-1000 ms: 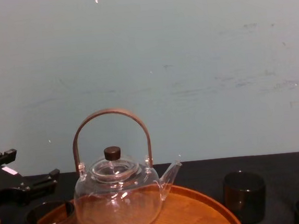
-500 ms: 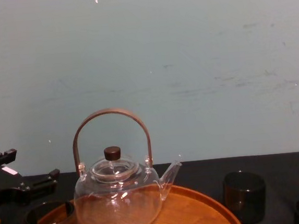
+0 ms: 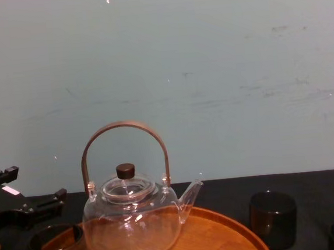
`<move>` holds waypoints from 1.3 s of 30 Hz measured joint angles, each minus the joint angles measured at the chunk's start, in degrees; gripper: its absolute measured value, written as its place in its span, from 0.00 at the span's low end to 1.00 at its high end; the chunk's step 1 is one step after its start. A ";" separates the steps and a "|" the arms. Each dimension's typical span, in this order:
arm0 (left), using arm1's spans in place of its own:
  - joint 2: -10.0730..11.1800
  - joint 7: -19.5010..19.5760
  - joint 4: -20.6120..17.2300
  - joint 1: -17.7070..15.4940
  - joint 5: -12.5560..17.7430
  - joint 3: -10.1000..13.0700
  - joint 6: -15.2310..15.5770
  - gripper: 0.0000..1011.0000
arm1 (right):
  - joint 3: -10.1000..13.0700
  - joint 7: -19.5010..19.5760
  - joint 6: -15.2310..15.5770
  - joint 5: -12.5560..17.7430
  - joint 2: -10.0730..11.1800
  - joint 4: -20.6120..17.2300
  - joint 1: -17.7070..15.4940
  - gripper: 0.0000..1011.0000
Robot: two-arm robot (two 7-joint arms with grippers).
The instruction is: Pick up the glass from the table and place it on the tray.
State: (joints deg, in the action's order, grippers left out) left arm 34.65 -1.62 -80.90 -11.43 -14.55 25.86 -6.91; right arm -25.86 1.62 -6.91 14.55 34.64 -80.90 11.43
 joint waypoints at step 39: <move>0.00 0.00 0.00 0.00 0.00 0.00 0.00 0.99 | 5.73 -7.27 6.68 6.93 0.57 -12.21 -15.62 0.99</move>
State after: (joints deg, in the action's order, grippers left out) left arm 34.64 -1.62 -80.90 -11.43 -14.55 25.86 -6.91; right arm -20.13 -5.65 -0.23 21.48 35.21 -93.11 -4.18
